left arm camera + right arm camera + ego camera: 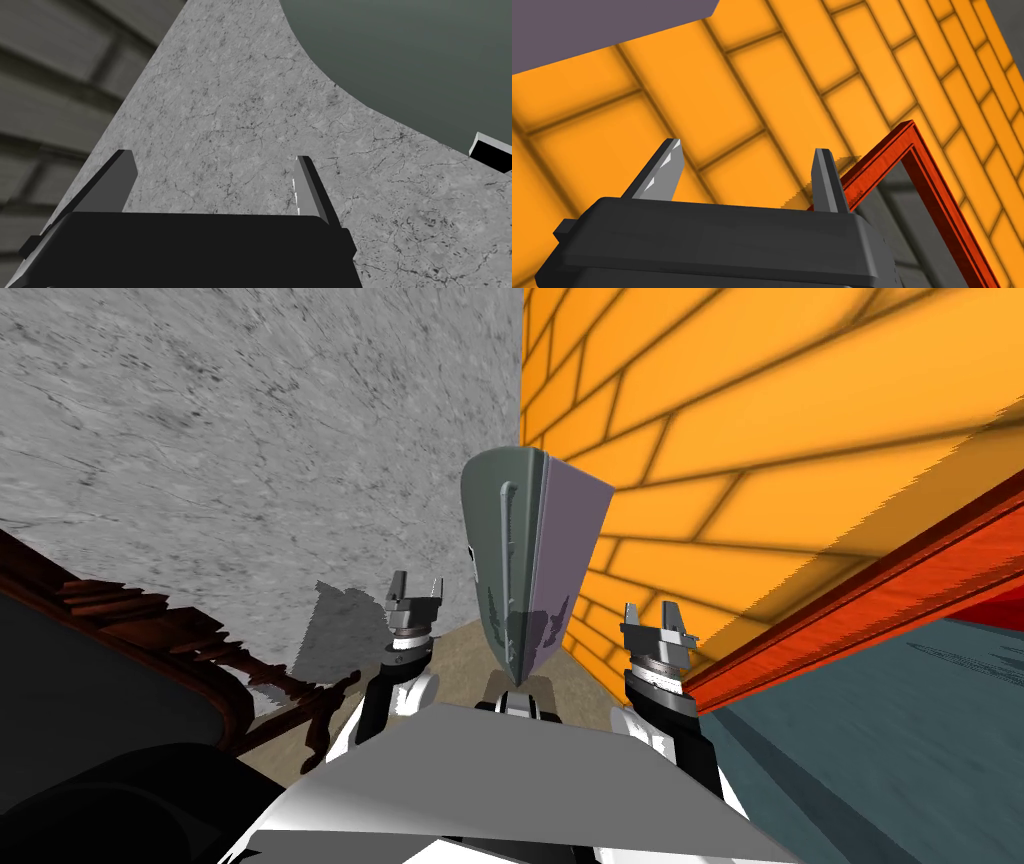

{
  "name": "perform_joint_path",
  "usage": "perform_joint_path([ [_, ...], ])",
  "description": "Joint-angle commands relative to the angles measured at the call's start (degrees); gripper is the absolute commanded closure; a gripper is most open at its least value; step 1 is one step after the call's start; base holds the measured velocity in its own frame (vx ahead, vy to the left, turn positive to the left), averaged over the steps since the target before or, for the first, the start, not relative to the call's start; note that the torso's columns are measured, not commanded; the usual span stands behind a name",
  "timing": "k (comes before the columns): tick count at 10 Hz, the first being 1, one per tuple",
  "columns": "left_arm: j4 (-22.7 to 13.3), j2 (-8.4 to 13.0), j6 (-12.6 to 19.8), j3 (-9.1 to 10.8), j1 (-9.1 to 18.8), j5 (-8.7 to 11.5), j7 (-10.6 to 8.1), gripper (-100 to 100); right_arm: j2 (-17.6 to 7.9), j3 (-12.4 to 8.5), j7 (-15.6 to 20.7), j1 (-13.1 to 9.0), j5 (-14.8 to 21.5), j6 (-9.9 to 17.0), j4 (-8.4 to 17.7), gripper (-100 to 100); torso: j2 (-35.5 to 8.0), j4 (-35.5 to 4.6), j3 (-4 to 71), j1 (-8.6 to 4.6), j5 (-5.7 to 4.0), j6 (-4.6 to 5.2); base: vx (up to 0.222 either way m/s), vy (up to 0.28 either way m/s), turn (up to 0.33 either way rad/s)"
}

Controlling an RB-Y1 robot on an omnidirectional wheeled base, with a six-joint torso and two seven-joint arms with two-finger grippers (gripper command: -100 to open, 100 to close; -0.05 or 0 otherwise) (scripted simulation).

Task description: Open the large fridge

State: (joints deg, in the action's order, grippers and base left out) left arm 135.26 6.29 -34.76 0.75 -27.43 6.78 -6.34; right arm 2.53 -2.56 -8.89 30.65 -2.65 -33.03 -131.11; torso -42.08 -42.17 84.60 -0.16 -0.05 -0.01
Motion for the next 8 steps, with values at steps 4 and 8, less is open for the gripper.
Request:
perform_joint_path([
  [4,1.8,4.8,6.5,2.98,-2.3,6.0,-3.27,-100,0.0,0.0,0.0,0.0,0.0,0.0,0.0,0,-0.2,-0.1,-0.1,0.19,0.06,0.01,0.073,-0.081,0.114],
  [8,2.9,7.9,12.2,5.79,-4.3,11.5,-6.2,-100,0.0,0.0,0.0,0.0,0.0,0.0,0.0,0,-0.2,-0.1,0.0,0.11,0.03,0.02,0.079,-0.113,0.157],
])
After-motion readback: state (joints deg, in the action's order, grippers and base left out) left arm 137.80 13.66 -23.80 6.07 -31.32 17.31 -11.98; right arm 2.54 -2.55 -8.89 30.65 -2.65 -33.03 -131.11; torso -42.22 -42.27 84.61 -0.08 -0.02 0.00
